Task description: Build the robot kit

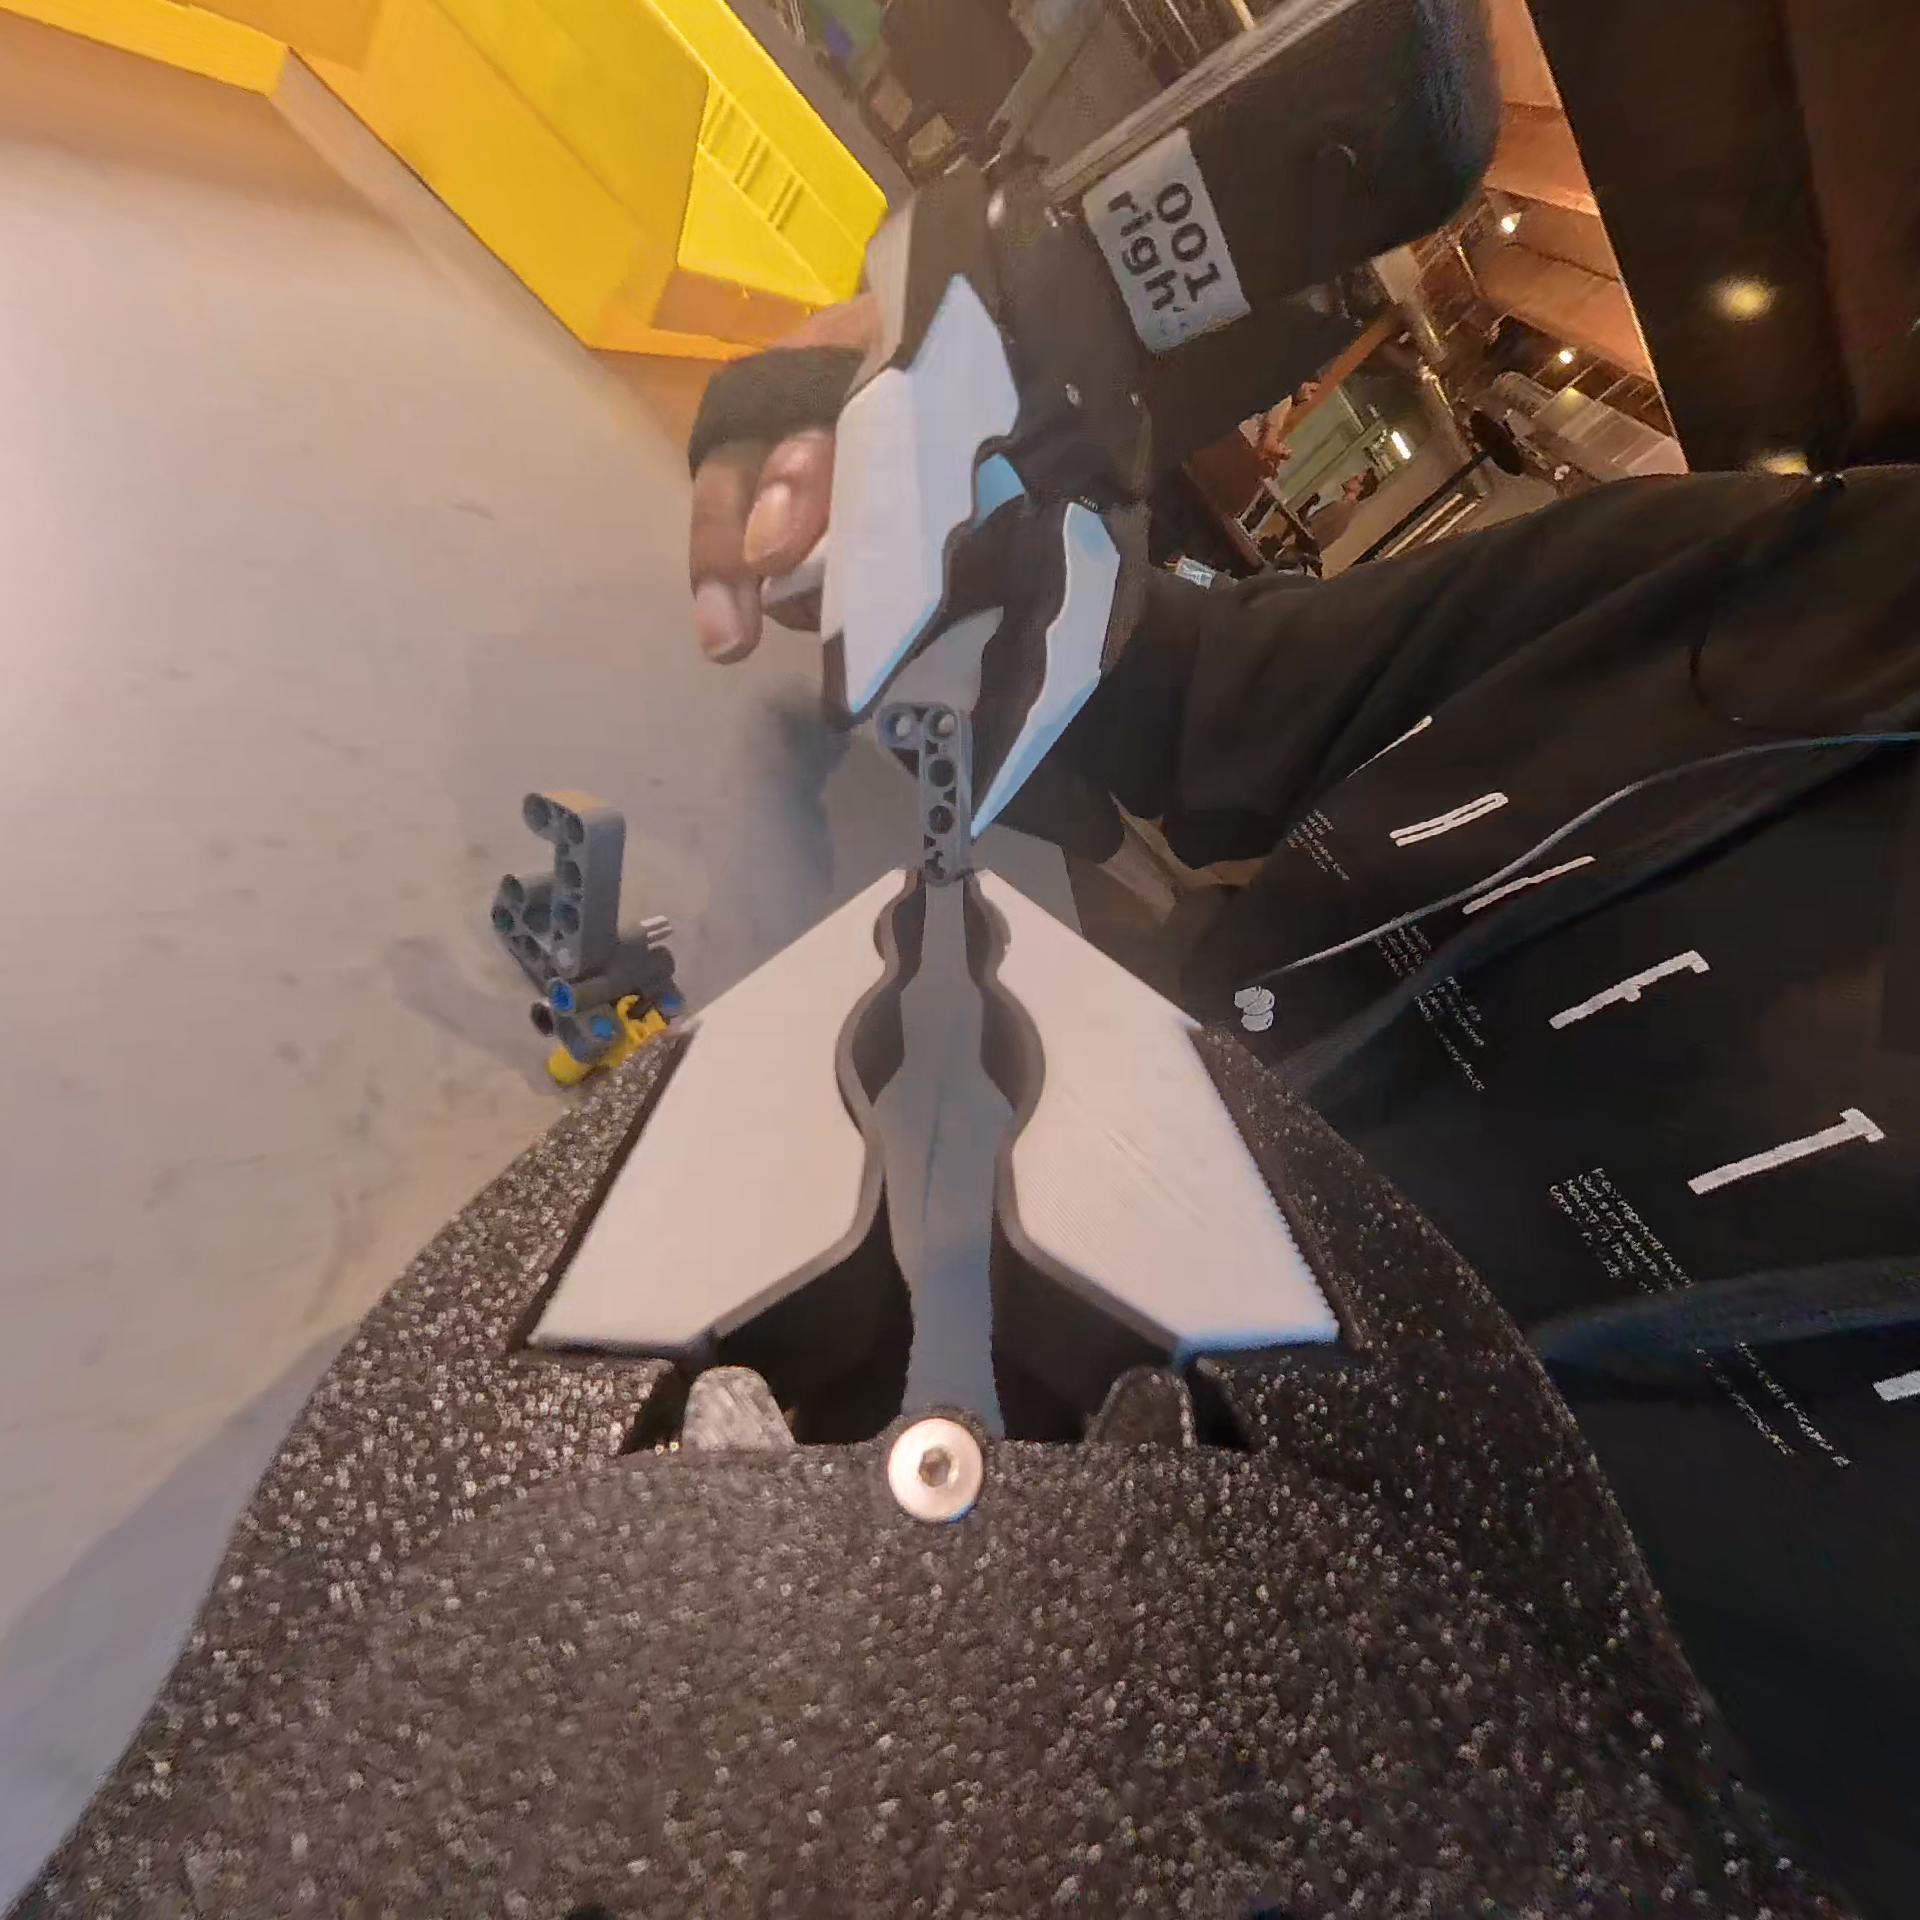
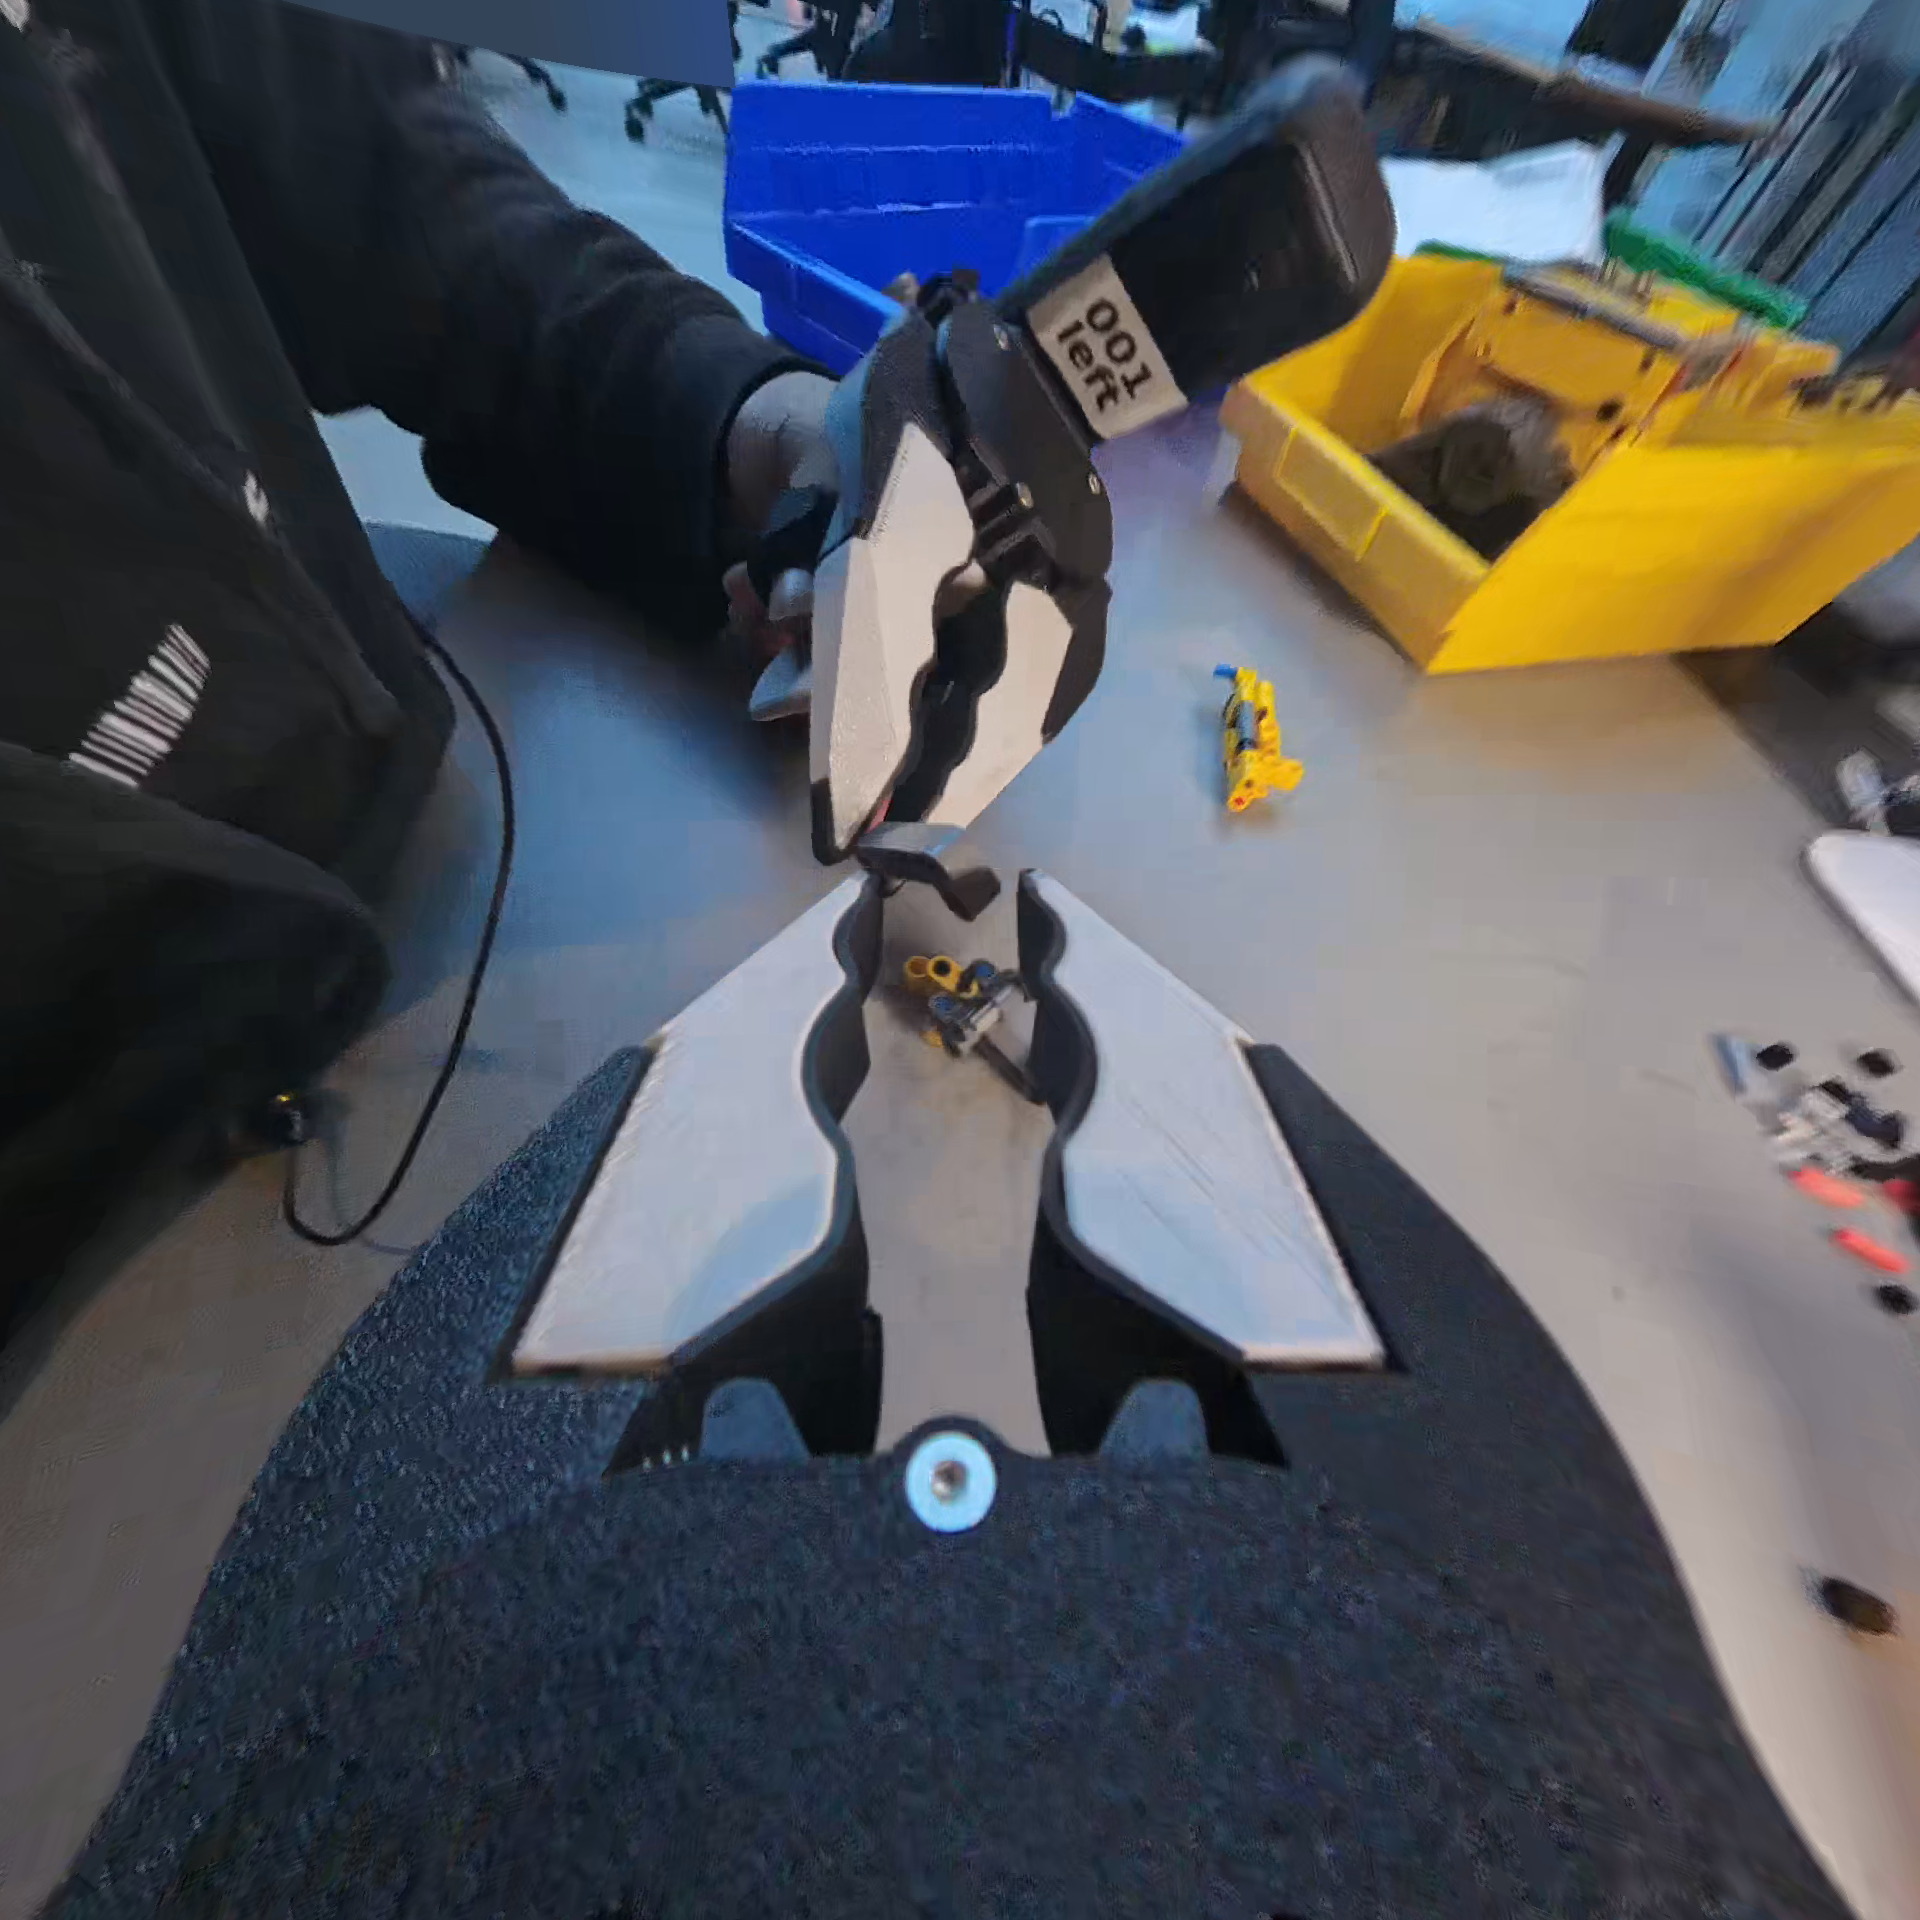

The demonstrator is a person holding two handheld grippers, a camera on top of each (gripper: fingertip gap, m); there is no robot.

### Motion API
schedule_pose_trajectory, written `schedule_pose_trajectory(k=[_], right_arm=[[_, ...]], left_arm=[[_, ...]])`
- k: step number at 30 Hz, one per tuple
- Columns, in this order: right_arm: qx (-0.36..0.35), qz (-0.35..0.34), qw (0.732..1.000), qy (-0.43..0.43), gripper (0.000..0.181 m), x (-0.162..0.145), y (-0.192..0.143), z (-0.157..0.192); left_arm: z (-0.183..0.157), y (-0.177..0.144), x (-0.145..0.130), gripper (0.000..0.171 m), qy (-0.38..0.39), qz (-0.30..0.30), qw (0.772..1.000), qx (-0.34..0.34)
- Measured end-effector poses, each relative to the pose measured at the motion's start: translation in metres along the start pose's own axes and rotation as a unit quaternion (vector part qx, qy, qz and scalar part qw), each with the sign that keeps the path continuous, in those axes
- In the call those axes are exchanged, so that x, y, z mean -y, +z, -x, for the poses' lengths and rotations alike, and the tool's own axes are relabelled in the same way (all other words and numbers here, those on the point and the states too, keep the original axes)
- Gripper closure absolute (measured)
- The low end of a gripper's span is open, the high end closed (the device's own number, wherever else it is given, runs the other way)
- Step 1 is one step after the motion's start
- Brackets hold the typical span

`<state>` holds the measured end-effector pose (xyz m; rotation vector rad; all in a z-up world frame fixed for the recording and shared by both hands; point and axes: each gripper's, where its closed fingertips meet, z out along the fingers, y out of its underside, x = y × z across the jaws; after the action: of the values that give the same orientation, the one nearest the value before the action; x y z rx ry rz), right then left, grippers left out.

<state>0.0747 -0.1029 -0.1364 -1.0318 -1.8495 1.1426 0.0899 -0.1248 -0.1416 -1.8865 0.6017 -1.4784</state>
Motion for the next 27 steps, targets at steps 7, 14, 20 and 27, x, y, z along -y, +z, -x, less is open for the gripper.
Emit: schedule_pose_trajectory(k=[7,14,20,27], right_arm=[[-0.007,0.024,0.992,-0.12,0.163,0.002,-0.002,0.012],[0.023,0.028,0.997,-0.064,0.173,-0.004,-0.004,0.012],[0.052,0.041,0.998,0.007,0.173,-0.014,0.0,0.011],[0.039,0.018,0.999,0.025,0.173,-0.006,0.005,0.007]], left_arm=[[0.002,0.006,-0.009,0.165,0.008,0.029,1.0,0.01],[0.009,0.0,-0.006,0.166,0.036,0.03,0.998,0.051],[0.02,-0.002,-0.013,0.16,0.141,0.076,0.979,0.128],[0.026,0.001,-0.009,0.165,0.192,0.078,0.962,0.176]])
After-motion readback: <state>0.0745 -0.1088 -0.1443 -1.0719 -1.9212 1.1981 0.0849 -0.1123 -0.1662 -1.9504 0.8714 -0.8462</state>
